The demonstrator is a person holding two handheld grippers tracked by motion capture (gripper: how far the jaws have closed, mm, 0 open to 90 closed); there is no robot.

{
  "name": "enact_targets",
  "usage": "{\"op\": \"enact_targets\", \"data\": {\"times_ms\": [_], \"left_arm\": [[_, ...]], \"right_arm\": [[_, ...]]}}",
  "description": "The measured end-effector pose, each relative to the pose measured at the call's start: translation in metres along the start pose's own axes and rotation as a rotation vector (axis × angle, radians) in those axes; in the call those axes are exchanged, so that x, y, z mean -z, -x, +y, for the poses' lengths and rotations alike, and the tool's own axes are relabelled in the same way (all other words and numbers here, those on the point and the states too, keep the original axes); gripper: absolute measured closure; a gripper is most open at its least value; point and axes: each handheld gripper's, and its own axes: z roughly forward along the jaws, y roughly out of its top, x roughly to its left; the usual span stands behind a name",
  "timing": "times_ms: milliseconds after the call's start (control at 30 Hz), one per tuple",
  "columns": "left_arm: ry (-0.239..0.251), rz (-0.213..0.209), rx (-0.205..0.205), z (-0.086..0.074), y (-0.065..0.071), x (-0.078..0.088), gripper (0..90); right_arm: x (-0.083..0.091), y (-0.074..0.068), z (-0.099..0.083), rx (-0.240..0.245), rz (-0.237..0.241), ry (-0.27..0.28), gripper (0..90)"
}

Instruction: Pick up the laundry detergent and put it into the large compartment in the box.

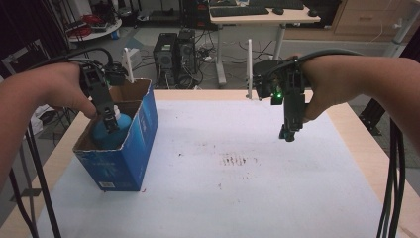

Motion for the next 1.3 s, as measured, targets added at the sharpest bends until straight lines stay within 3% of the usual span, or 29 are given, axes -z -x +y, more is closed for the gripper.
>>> {"op": "enact_targets", "data": {"times_ms": [200, 467, 567, 733, 833, 1300], "left_arm": [[0.005, 0.01, -0.024, 0.0, 0.005, 0.012, 12.9], [0.019, 0.023, -0.021, 0.001, 0.013, 0.029, 9.2], [0.023, 0.017, -0.006, 0.003, 0.017, 0.034, 6.2], [0.022, 0.002, -0.019, 0.007, 0.028, 0.043, 2.0], [0.027, 0.005, -0.039, 0.01, 0.033, 0.046, 1.7], [0.045, 0.039, -0.213, 0.034, 0.068, 0.061, 1.7]], "right_arm": [[0.0, 0.0, 0.001, 0.005, 0.002, -0.002, 2.1], [-0.001, 0.0, 0.002, 0.009, 0.004, 0.0, 2.1], [-0.001, 0.0, 0.002, 0.011, 0.005, 0.001, 2.1], [-0.001, 0.0, 0.001, 0.013, 0.004, -0.001, 2.1], [-0.001, 0.0, 0.001, 0.009, 0.004, 0.003, 2.1], [0.001, -0.003, -0.004, -0.008, 0.004, 0.002, 2.1]]}}
